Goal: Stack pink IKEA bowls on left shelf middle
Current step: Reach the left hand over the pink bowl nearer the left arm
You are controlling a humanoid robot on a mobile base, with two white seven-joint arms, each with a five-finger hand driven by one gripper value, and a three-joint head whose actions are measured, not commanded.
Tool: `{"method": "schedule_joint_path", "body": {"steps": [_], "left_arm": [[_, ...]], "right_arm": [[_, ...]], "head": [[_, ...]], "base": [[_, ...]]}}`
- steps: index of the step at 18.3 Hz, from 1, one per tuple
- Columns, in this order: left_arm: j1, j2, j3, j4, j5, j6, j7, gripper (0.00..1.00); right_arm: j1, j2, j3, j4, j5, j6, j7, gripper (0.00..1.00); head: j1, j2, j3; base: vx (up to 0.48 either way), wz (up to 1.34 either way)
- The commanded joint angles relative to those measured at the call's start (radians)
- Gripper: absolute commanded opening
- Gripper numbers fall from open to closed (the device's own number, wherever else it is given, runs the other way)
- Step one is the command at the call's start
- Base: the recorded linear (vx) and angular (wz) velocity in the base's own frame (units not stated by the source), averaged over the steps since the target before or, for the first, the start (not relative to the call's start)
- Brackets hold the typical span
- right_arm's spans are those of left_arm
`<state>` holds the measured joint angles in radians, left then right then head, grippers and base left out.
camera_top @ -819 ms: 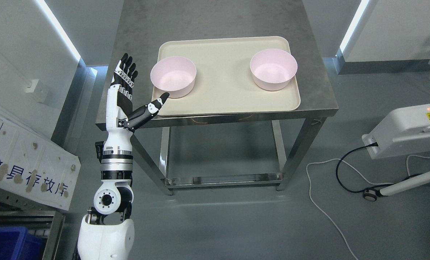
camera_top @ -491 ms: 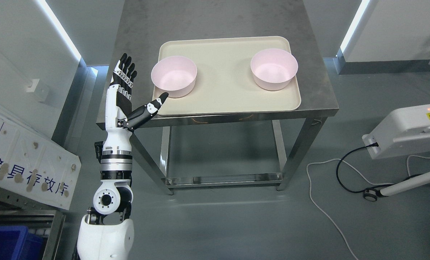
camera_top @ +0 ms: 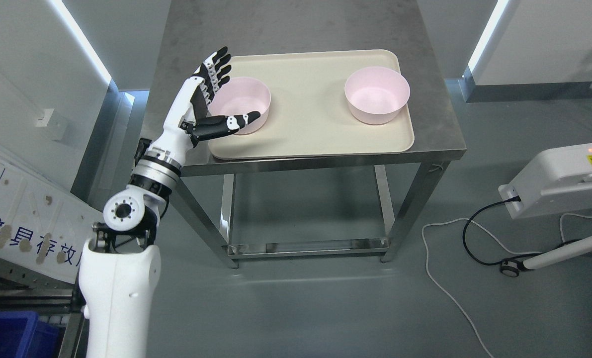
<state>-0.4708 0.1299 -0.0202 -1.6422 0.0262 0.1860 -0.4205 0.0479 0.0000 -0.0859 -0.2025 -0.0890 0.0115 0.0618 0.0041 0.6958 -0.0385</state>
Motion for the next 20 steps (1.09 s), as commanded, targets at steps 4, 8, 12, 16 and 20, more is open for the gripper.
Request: {"method": "schedule_joint_path", "body": {"steps": [4,8,12,16,20], "left_arm": [[-0.244,0.128,-0.061,0.248,-0.183,0.043,-0.086,1.00],[-0.244,0.123,-0.112,0.283,-0.216,0.043,-0.098,0.96],[-0.241,0.083,-0.167,0.338,-0.226,0.043,-0.101,0.86],[-0.258,0.039,-0.170,0.398,-0.265,0.043,-0.101,0.74],[-0.313,0.031,-0.169,0.462,-0.376,-0.006,-0.099,0.72]], "right_arm": [[0.000,-0.017,0.000,0.000,0.000,0.001,0.000,1.00],[0.000,-0.017,0.000,0.000,0.000,0.001,0.000,1.00],[0.001,-0.017,0.000,0.000,0.000,0.001,0.000,1.00],[0.000,-0.017,0.000,0.000,0.000,0.001,0.000,1.00],[0.000,-0.017,0.000,0.000,0.000,0.001,0.000,1.00]], "head": [[0.0000,0.000,0.000],[0.0000,0.000,0.000],[0.0000,0.000,0.000],[0.0000,0.000,0.000],[0.0000,0.000,0.000]], "base": [[0.000,0.00],[0.000,0.00],[0.000,0.00],[0.000,0.00],[0.000,0.00]]}}
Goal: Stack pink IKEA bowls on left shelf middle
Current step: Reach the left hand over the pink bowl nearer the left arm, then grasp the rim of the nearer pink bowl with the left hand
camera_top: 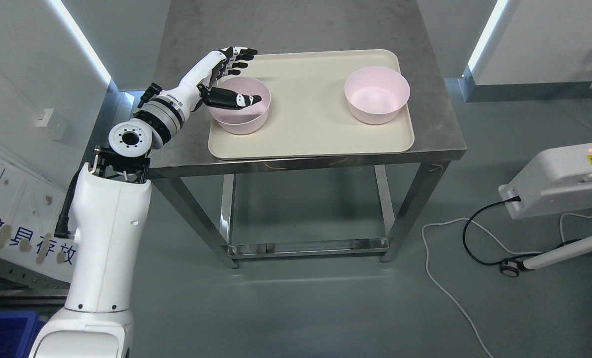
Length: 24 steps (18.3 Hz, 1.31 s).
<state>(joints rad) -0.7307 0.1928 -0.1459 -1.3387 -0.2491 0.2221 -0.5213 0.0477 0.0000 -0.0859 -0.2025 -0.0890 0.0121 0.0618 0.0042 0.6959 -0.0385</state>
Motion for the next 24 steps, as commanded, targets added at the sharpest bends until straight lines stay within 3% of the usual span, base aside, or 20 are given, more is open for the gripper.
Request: {"method": "schedule_joint_path", "body": {"steps": [1,11,18,24], "left_arm": [[-0.067,-0.032,-0.044,0.177,-0.119,-0.062,0.001,0.71],[-0.092,0.013,-0.041,0.260,-0.210,-0.161,0.000,0.54],[-0.115,0.066,-0.037,0.308,-0.292,-0.201,-0.014,0.53],[-0.151,0.057,-0.089,0.306,-0.295,-0.230,-0.062,0.38]], "right_arm": [[0.000,-0.017,0.000,0.000,0.000,0.000,0.000,1.00],[0.001,-0.017,0.000,0.000,0.000,0.000,0.000,1.00],[0.001,-0.017,0.000,0.000,0.000,0.000,0.000,1.00],[0.000,-0.017,0.000,0.000,0.000,0.000,0.000,1.00]], "head": [[0.0000,0.000,0.000],[0.0000,0.000,0.000],[0.0000,0.000,0.000],[0.0000,0.000,0.000]], "base": [[0.000,0.00],[0.000,0.00],[0.000,0.00],[0.000,0.00]]}}
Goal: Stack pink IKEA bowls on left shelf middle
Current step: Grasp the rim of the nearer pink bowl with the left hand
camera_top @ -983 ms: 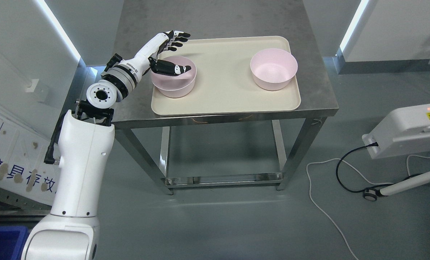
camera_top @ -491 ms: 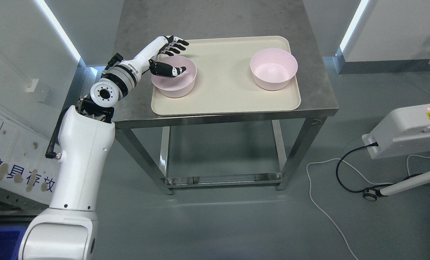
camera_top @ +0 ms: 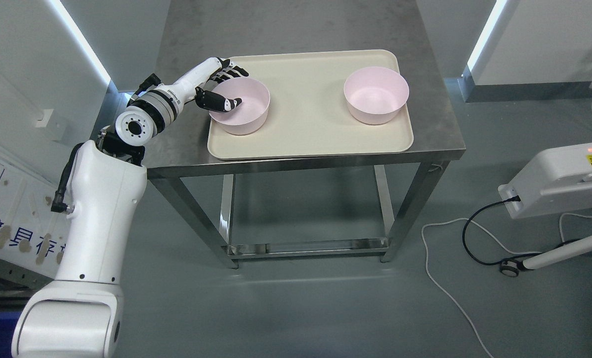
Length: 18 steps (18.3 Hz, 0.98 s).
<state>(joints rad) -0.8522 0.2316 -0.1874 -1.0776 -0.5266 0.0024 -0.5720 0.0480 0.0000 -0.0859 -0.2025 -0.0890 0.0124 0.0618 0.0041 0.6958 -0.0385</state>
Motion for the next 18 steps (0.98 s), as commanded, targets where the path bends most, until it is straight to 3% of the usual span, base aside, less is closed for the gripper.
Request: {"method": "schedule_joint_path", "body": {"steps": [1,7,11,18], "left_arm": [[-0.034,0.015,-0.059,0.047,-0.018,-0.021,-0.011,0.36],[-0.036,0.006,-0.096,0.045,-0.024,-0.179,-0.012,0.12],[-0.036,0.000,-0.093,0.045,-0.024,-0.223,-0.014,0.00],[-0.073,-0.081,0.012,0.036,-0.013,-0.228,-0.046,0.00]], "right_arm": [[0.000,-0.017,0.000,0.000,0.000,0.000,0.000,1.00],[0.000,-0.017,0.000,0.000,0.000,0.000,0.000,1.00],[0.000,-0.017,0.000,0.000,0.000,0.000,0.000,1.00],[0.000,-0.017,0.000,0.000,0.000,0.000,0.000,1.00]], "head": [[0.0000,0.000,0.000],[0.0000,0.000,0.000],[0.0000,0.000,0.000],[0.0000,0.000,0.000]], "base": [[0.000,0.00],[0.000,0.00],[0.000,0.00],[0.000,0.00]]}}
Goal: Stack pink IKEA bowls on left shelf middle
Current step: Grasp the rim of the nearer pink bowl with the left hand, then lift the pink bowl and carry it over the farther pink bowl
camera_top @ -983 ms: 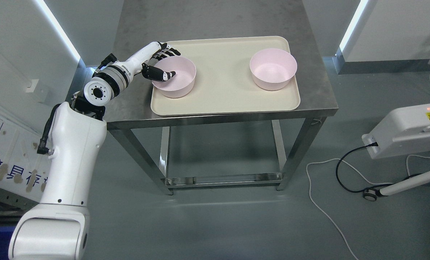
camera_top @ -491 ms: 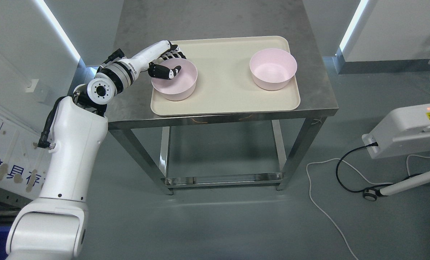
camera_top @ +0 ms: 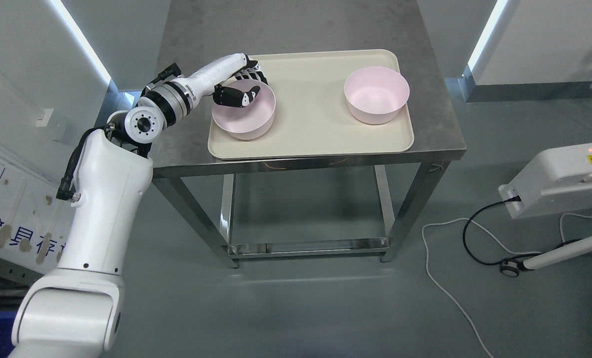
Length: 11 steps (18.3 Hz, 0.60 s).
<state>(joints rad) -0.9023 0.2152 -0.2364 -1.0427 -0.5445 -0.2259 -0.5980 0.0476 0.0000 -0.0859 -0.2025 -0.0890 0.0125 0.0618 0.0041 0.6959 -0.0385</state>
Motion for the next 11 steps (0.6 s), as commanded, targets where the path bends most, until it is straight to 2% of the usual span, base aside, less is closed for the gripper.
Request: {"method": "schedule_joint_path", "body": {"steps": [1,4,6,8,9,11], "left_arm": [[-0.024,-0.071,0.068,-0.002,0.006,0.000,-0.023,0.00],[-0.055,-0.117,0.083,-0.006,0.008,0.013,-0.026,0.00],[-0.099,-0.181,0.100,-0.013,0.014,0.048,-0.051,0.00],[-0.144,-0.198,0.095,-0.013,0.012,0.077,-0.062,0.00],[-0.170,-0.198,0.068,-0.013,0.014,0.091,-0.062,0.00],[-0.207,-0.198,-0.109,-0.013,0.064,0.099,-0.051,0.00]], "right_arm": [[0.000,-0.017,0.000,0.000,0.000,0.000,0.000,1.00],[0.000,-0.017,0.000,0.000,0.000,0.000,0.000,1.00],[0.000,-0.017,0.000,0.000,0.000,0.000,0.000,1.00],[0.000,-0.017,0.000,0.000,0.000,0.000,0.000,1.00],[0.000,-0.017,0.000,0.000,0.000,0.000,0.000,1.00],[0.000,-0.017,0.000,0.000,0.000,0.000,0.000,1.00]], "head": [[0.0000,0.000,0.000],[0.0000,0.000,0.000],[0.0000,0.000,0.000],[0.0000,0.000,0.000],[0.0000,0.000,0.000],[0.0000,0.000,0.000]], "base": [[0.000,0.00],[0.000,0.00],[0.000,0.00],[0.000,0.00],[0.000,0.00],[0.000,0.00]]}}
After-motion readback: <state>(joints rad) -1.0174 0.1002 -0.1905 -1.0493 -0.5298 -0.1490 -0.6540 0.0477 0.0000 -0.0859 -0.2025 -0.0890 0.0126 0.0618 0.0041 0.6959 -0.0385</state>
